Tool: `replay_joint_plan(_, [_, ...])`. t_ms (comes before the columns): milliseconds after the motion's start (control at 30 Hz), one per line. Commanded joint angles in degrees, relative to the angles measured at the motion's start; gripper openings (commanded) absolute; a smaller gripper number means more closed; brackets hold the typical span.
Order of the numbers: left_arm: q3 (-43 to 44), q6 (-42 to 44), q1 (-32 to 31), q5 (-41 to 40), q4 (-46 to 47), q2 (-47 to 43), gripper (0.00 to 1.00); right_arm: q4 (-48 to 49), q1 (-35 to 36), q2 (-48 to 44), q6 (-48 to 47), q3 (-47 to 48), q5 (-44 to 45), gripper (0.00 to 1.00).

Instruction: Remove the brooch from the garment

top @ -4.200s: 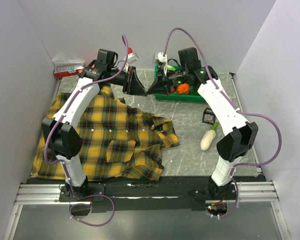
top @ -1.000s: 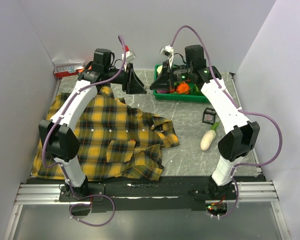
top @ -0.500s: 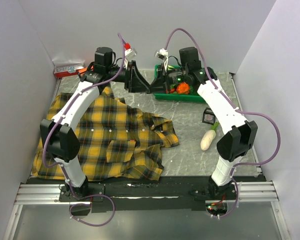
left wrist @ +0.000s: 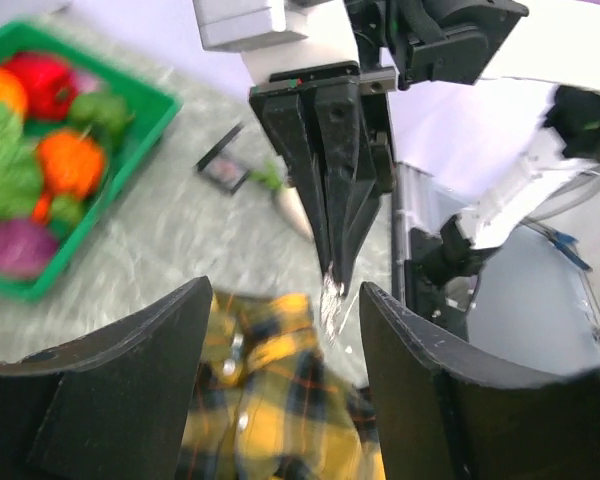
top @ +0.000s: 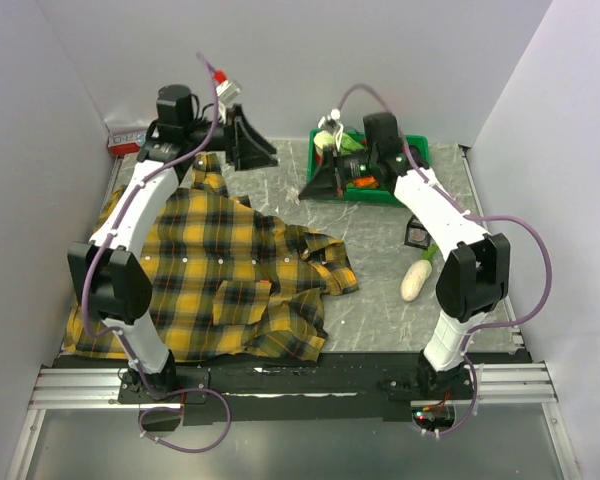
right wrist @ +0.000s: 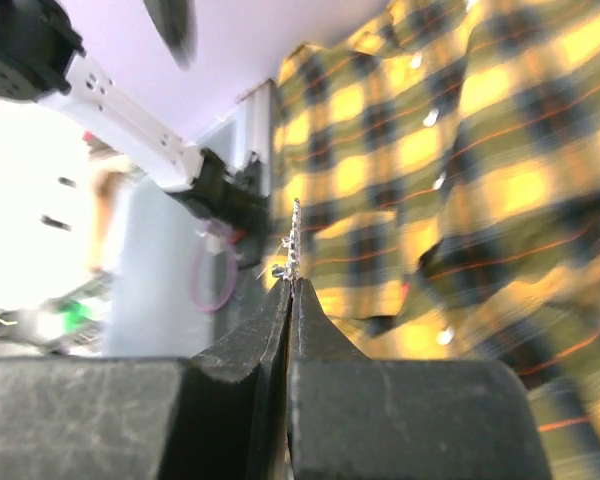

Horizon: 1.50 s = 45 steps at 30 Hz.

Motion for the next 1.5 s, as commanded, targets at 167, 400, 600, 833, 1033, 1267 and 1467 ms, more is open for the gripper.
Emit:
replay_joint_plan(167, [-25.2,9.7,-1.9,-5.3,-5.5,-10.5,0.69,16.2,1.3,-0.3,18.1,-18.2,-7.7,0.0])
replay_joint_plan(400, [-41.6,2.3,-5.8,-1.9,5.8,-12.7,0.77,22.1,2.9,1.4,21.3,-25.3,-6.9,0.0])
replay_joint_plan(600, [-41.0,2.2,-6.0,1.1,6.0,-8.9,0.76,22.5,4.2,1.7,20.3,-25.7,-5.7,0.0])
replay_joint_plan(833, [-37.3,5.2,-6.4,3.1,1.7,-5.8,0.63,16.4,4.8,1.7,15.1,-22.5,-4.1,0.0])
replay_joint_plan(1033, [-35.4,5.6,-7.2,3.1,1.1,-4.3,0.57,17.8,4.8,1.1,16.3,-23.1,-3.7,0.0])
replay_joint_plan(1267, [-33.4,10.9,-7.9,2.7,-4.3,-4.2,0.59,18.7,4.9,1.1,17.3,-23.6,-3.6,0.0])
replay_joint_plan(1467, [-32.8,13.3,-8.0,-0.2,-6.7,-3.9,0.52,19.1,4.9,1.5,17.7,-22.8,-3.6,0.0])
